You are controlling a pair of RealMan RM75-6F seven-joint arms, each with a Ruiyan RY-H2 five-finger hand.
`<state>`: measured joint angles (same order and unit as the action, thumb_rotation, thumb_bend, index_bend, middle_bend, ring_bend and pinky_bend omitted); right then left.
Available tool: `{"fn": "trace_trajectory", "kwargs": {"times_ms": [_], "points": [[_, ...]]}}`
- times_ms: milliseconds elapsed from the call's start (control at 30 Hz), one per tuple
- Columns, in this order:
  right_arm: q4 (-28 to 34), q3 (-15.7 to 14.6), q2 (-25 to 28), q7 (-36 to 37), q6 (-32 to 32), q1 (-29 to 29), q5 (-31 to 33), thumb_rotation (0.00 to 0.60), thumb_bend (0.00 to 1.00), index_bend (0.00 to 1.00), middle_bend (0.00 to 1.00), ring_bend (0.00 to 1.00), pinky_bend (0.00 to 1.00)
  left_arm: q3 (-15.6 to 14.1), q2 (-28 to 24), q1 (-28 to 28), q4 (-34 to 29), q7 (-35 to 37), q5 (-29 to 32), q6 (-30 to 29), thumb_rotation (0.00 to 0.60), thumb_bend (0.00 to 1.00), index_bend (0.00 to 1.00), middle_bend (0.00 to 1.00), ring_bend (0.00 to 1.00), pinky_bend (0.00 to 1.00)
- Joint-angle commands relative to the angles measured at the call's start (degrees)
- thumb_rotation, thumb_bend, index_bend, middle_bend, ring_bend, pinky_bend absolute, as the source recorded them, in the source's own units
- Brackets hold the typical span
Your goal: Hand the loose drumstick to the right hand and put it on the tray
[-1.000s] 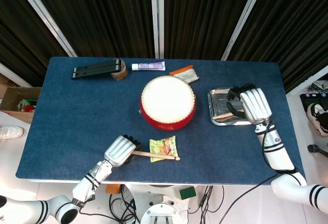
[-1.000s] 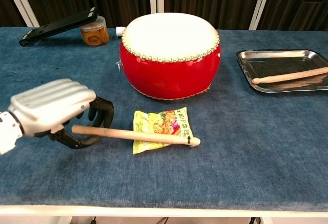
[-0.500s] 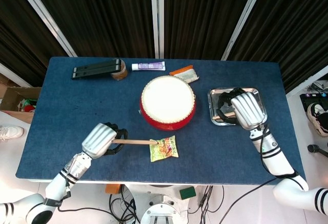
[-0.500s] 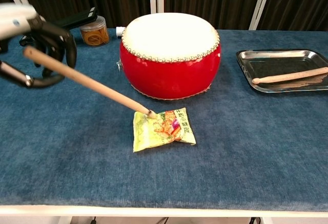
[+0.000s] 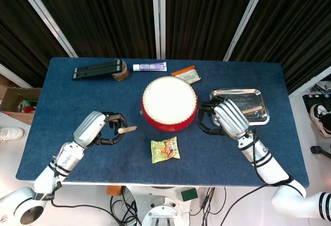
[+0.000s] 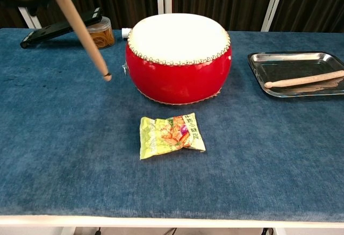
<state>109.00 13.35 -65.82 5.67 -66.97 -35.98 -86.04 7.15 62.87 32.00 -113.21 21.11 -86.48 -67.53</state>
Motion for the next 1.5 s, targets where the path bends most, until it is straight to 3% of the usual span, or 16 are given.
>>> {"fn": "trace_trajectory", "kwargs": {"times_ms": [33, 367, 667, 900, 1500], "points": [[1.2, 0.9, -1.5, -3.9, 2.0, -1.9, 2.2, 0.600, 0.23, 0.59, 0.52, 0.50, 0.47, 3.2, -1.8, 1.3, -1.0, 6.4, 1.5, 0.5, 0.600, 0.61, 0.73, 0.69, 0.56, 0.58], [2.0, 4.5, -7.7, -10.4, 7.9, -8.0, 13.4, 0.600, 0.21, 0.52, 0.49, 0.47, 0.46, 8.5, 2.3, 4.1, -2.0, 5.8, 7.6, 0.5, 0.600, 0.61, 0.73, 0.69, 0.56, 0.59], [-0.6, 7.4, -13.5, -17.6, 6.4, -12.3, 19.7, 0.600, 0.21, 0.52, 0.48, 0.47, 0.46, 11.5, 4.6, 6.3, -3.0, 3.4, 12.3, 1.7, 0.600, 0.61, 0.73, 0.69, 0.56, 0.59], [-2.9, 8.8, -16.2, -18.5, 4.6, -13.5, 22.3, 0.600, 0.18, 0.50, 0.48, 0.47, 0.46, 12.9, 5.3, 7.3, -3.4, 1.6, 14.3, 2.1, 0.600, 0.61, 0.73, 0.69, 0.56, 0.59], [-6.7, 9.8, -20.1, -16.9, 5.4, -16.6, 24.0, 0.600, 0.20, 0.52, 0.52, 0.47, 0.45, 14.3, 5.8, 8.0, -5.1, -1.2, 16.0, 2.4, 0.600, 0.61, 0.73, 0.69, 0.56, 0.59]]}}
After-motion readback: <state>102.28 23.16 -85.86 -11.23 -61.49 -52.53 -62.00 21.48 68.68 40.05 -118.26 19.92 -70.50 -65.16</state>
